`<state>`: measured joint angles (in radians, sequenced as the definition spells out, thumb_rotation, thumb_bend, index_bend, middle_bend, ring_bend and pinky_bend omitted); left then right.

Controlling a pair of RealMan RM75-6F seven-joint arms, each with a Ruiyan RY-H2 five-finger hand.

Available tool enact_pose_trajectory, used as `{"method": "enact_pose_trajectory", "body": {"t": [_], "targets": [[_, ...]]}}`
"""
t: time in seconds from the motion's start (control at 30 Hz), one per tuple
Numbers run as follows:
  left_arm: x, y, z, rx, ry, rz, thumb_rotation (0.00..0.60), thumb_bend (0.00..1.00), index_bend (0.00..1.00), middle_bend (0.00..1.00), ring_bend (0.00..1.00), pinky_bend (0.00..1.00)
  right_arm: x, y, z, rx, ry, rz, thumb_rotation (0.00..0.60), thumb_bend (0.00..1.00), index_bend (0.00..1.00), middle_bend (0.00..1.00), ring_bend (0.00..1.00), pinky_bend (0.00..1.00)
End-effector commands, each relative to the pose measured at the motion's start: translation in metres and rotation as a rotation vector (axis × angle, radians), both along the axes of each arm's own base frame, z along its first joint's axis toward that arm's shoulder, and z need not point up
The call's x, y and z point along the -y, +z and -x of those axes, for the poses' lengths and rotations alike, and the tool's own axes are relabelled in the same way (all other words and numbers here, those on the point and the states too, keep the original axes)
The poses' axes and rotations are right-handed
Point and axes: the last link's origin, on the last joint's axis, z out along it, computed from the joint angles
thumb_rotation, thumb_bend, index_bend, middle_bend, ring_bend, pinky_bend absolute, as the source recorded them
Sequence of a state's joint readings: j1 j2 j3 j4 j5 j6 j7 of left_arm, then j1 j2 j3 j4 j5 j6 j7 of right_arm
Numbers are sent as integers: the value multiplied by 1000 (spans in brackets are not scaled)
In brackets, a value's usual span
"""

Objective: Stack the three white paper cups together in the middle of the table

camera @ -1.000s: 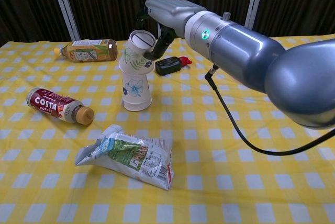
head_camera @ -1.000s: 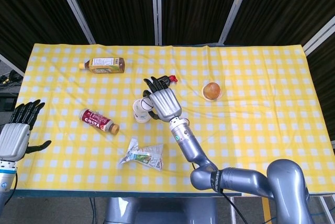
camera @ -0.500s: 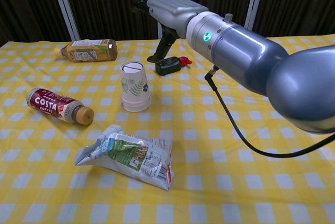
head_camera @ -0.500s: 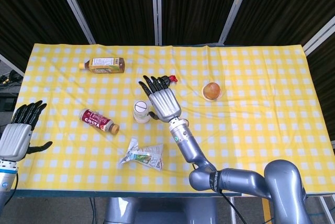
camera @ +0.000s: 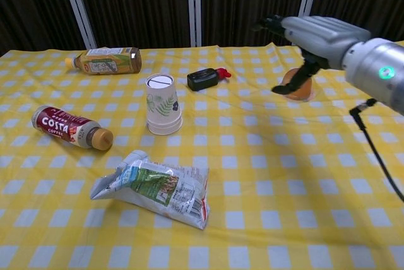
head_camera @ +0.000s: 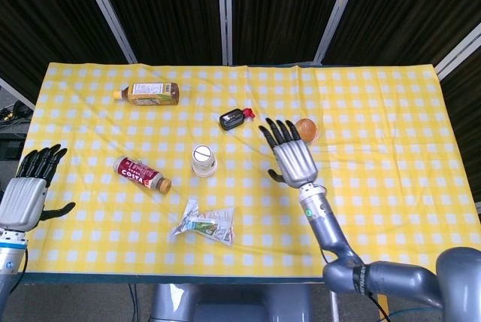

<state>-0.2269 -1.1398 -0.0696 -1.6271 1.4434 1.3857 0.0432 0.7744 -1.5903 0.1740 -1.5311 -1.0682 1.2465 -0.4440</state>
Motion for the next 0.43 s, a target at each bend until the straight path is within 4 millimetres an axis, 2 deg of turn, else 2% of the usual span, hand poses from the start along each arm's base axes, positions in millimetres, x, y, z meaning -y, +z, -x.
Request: {"method": "enact_pose_trajectory", "body": {"t": [0.03,0.13,0.43], "targets": [[1,-4,3,-17,2,5,600,73,0,0,0,0,-31,33,73,-40,-74,66,600,117,72,0,0,0],[4,-7,7,-33,6,1,600,73,0,0,0,0,-48,47,109,-77,-92,100,600,117,68,0,0,0],[13,-17,18,-77,33,-5,600,74,0,0,0,0,-86,70,174,-122,-219,124,600,117,15,0,0,0]]}}
